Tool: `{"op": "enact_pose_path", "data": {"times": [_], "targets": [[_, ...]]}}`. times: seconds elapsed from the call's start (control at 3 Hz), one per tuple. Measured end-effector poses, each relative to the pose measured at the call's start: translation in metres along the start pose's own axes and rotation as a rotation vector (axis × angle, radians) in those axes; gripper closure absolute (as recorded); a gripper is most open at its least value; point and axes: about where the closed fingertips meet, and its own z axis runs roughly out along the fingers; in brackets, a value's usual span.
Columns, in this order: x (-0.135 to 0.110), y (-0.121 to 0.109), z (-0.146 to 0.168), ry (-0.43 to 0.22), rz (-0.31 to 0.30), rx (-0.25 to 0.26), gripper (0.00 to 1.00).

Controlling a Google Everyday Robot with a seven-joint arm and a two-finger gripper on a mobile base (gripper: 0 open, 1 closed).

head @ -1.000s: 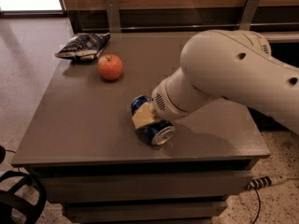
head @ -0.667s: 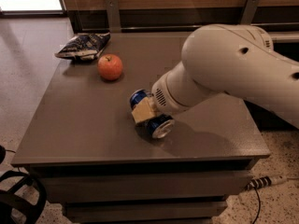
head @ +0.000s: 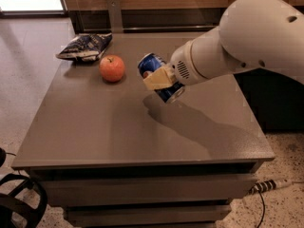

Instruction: Place pepsi can upright

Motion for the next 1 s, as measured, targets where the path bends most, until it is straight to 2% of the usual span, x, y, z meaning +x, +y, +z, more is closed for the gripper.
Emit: {"op": "enact_pose_path", "data": {"times": [0.33, 0.67, 1.0], "targets": [[-0.016, -0.012, 0.018, -0.185, 0.011, -0.071, 1.0], [-0.025, -0.01, 0.033, -0.318, 0.022, -0.139, 1.0], [-0.025, -0.01, 0.04, -0.419, 0.011, -0.168, 1.0]]}}
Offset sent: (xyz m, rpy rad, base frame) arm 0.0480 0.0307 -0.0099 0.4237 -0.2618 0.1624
